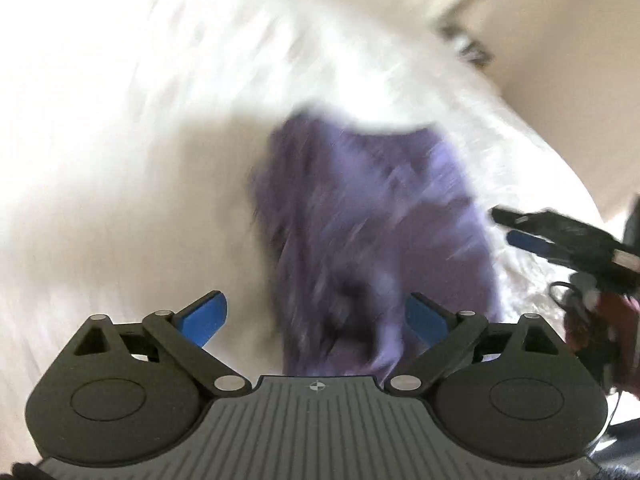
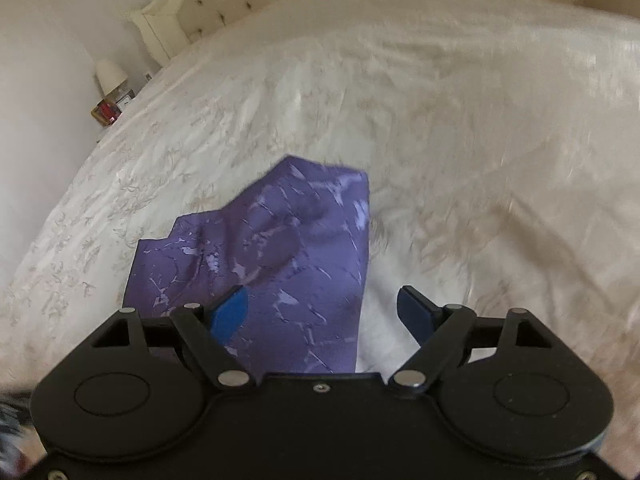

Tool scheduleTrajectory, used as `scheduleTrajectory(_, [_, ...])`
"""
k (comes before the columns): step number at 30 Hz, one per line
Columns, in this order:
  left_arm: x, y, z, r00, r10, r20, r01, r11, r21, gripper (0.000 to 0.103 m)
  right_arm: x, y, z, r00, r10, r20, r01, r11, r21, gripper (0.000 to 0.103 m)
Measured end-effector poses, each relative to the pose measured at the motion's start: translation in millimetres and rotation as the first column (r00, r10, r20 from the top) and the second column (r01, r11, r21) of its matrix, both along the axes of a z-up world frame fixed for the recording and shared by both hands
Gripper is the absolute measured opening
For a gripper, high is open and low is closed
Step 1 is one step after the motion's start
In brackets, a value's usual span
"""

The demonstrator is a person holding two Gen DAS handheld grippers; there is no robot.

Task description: Fold large clothes

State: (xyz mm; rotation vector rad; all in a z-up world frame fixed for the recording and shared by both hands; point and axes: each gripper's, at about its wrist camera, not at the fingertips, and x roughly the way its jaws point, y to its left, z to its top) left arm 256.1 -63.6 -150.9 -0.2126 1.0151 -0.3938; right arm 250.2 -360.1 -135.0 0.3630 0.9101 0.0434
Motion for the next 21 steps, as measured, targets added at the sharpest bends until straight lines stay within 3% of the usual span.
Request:
scheduleTrajectory(3, [10.7, -26.7, 30.5, 0.985, -0.098, 0.141, 0.091, 0.994, 0.054, 0.097, 4.8, 7.0, 5.1, 0.999, 0.022, 0.028, -0.02, 0.998, -0.055, 0.083])
scheduleTrajectory(8, [55.0, -81.3, 9.3, 0.967, -0.192, 0.164, 0.182, 0.98, 0.078, 0.097, 20.4, 10.9, -0.4, 0.998, 0.055, 0.024, -0.052, 0.992, -0.115, 0.083])
scheduleTrajectory(11, [82.3, -91.3, -19.3, 0.982, -0.16, 0.101, 0.148, 0.982, 0.118, 0.097, 35.4, 8.3, -7.9, 0.999, 0.051, 0.004, -0.05, 0.99, -0.132, 0.083])
scheduleTrajectory(13, [96.5, -81.5, -40.3, 0.998, -0.059, 0.022, 0.053, 0.977, 0.205, 0.095, 49.9, 6.8, -17.6, 0.999, 0.038, -0.035, -0.043, 0.989, -0.139, 0.083])
scheduleTrajectory(15, [108.2, -67.7, -63.9, 0.998, 0.035, -0.05, -0.021, 0.967, 0.256, 0.098, 64.6, 7.8, -30.5, 0.996, 0.044, -0.083, -0.055, 0.989, -0.136, 0.084])
scheduleTrajectory(18, [113.0, -43.0, -85.9, 0.983, 0.101, -0.154, -0.072, 0.98, 0.183, 0.103, 82.2, 18.8, -50.6, 0.985, 0.093, -0.144, -0.114, 0.984, -0.141, 0.089])
scheduleTrajectory(21, [109.0, -36.0, -84.8, 0.981, 0.11, -0.163, -0.083, 0.983, 0.167, 0.103, 94.1, 31.1, -61.7, 0.973, 0.154, -0.172, -0.175, 0.977, -0.118, 0.094])
